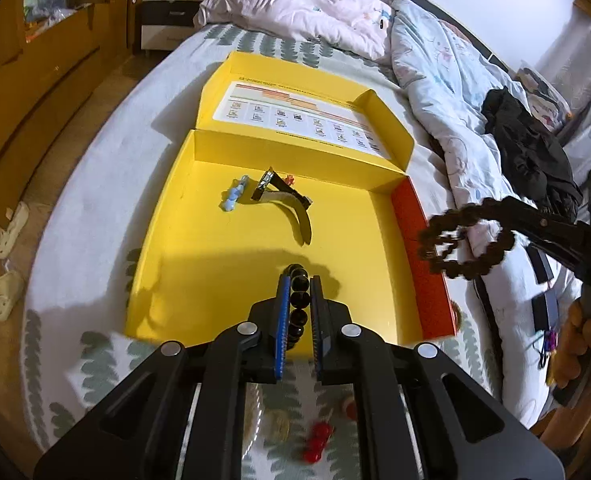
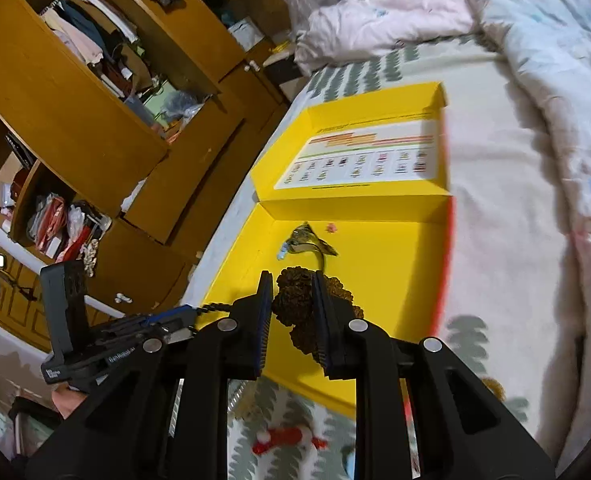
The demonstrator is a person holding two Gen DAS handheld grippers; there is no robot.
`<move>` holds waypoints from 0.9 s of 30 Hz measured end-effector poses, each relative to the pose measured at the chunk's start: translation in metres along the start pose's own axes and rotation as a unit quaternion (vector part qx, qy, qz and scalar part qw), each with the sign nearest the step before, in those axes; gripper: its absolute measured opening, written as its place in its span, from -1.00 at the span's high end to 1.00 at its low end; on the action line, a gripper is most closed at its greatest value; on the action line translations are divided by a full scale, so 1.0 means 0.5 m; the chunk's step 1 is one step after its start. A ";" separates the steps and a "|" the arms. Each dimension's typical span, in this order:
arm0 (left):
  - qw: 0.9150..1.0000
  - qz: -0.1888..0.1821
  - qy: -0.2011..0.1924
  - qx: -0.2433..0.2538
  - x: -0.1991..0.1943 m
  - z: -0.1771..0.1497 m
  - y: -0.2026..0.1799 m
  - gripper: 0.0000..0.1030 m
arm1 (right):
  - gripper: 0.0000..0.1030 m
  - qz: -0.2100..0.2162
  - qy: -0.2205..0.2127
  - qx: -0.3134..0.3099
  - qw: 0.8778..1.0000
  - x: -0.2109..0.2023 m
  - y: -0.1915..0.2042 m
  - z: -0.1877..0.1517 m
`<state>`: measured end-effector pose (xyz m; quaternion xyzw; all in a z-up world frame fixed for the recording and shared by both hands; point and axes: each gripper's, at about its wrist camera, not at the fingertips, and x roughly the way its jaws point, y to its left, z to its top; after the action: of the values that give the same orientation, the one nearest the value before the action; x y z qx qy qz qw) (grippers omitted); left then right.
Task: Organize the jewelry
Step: 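Carry the black bracelet out with the left tool while the right tool carries the rudraksha out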
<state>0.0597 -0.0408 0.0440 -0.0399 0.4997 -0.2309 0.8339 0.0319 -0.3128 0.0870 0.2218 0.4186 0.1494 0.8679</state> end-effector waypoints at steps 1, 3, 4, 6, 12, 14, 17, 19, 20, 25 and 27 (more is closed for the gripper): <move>1.000 0.001 -0.001 0.003 -0.010 -0.010 0.001 0.81 | 0.60 -0.002 -0.004 0.003 1.000 -0.020 -0.002 -0.011; 1.000 0.004 -0.002 0.004 -0.024 -0.029 0.005 0.81 | 0.60 -0.013 -0.009 0.010 1.000 -0.058 -0.008 -0.034; 1.000 0.007 -0.004 0.004 -0.034 -0.042 0.013 0.81 | 0.60 -0.016 -0.011 0.012 1.000 -0.071 -0.011 -0.042; 1.000 0.009 -0.004 0.001 -0.046 -0.061 0.026 0.81 | 0.60 -0.029 -0.017 0.018 0.999 -0.111 -0.019 -0.073; 1.000 0.028 -0.005 -0.013 -0.085 -0.114 0.073 0.81 | 0.60 -0.069 -0.026 0.040 0.997 -0.187 -0.051 -0.162; 0.999 0.037 -0.006 -0.013 -0.096 -0.128 0.089 0.81 | 0.61 -0.083 -0.023 0.051 0.995 -0.198 -0.070 -0.196; 0.999 0.045 -0.001 -0.016 -0.104 -0.156 0.115 0.81 | 0.60 -0.103 -0.021 0.066 0.992 -0.211 -0.099 -0.240; 0.999 0.049 0.006 -0.021 -0.101 -0.177 0.133 0.81 | 0.60 -0.111 -0.021 0.080 0.990 -0.216 -0.119 -0.268; 0.998 0.051 0.010 -0.023 -0.100 -0.187 0.141 0.81 | 0.60 -0.116 -0.020 0.083 0.989 -0.216 -0.128 -0.277; 0.997 0.058 0.029 -0.030 -0.095 -0.241 0.163 0.81 | 0.61 -0.163 -0.020 0.092 0.982 -0.219 -0.156 -0.316; 0.997 0.055 0.035 -0.031 -0.090 -0.254 0.163 0.81 | 0.61 -0.174 -0.015 0.092 0.980 -0.208 -0.160 -0.322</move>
<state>-0.0383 0.0716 -0.0066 -0.0300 0.5368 -0.1705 0.8257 -0.1530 -0.3860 0.0262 0.2272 0.4496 -0.0464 0.8626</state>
